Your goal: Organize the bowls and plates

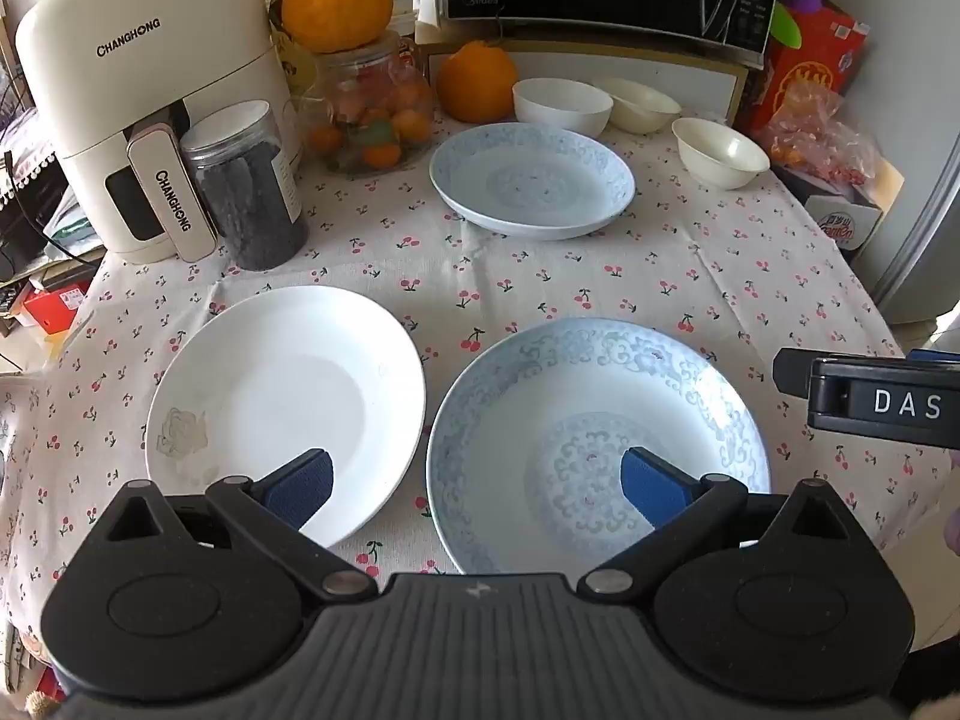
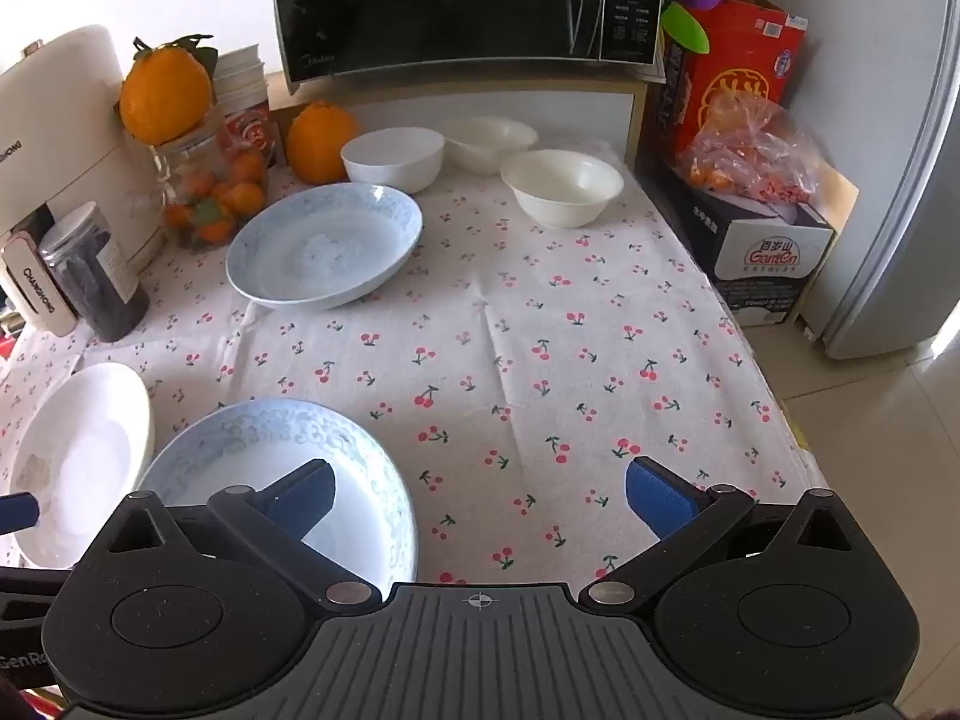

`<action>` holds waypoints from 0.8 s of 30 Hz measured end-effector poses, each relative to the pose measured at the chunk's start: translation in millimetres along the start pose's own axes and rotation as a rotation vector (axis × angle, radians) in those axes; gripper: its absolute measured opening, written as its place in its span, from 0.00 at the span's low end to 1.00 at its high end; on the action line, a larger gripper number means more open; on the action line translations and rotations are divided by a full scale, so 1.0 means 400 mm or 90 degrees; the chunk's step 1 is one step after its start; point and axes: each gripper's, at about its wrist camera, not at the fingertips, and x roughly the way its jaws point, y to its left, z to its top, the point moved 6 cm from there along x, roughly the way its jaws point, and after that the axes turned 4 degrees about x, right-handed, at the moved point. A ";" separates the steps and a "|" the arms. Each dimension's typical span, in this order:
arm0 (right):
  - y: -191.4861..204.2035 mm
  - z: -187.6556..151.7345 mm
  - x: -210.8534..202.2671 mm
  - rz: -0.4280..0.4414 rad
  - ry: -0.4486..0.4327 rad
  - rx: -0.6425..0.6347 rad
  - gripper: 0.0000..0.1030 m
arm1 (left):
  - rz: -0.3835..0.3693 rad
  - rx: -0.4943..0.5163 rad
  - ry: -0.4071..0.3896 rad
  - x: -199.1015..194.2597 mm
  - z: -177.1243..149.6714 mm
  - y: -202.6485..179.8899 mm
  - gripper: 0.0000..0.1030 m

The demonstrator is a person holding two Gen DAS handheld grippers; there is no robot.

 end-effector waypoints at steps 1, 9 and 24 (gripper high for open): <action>-0.001 0.001 -0.001 0.000 0.000 0.002 1.00 | 0.000 0.000 0.001 0.001 0.000 0.000 1.00; 0.011 -0.007 0.010 0.002 0.005 -0.003 1.00 | -0.008 -0.006 -0.006 -0.002 0.003 0.012 1.00; 0.019 -0.013 0.009 0.005 0.015 -0.010 1.00 | -0.004 -0.001 -0.002 0.005 -0.001 0.002 1.00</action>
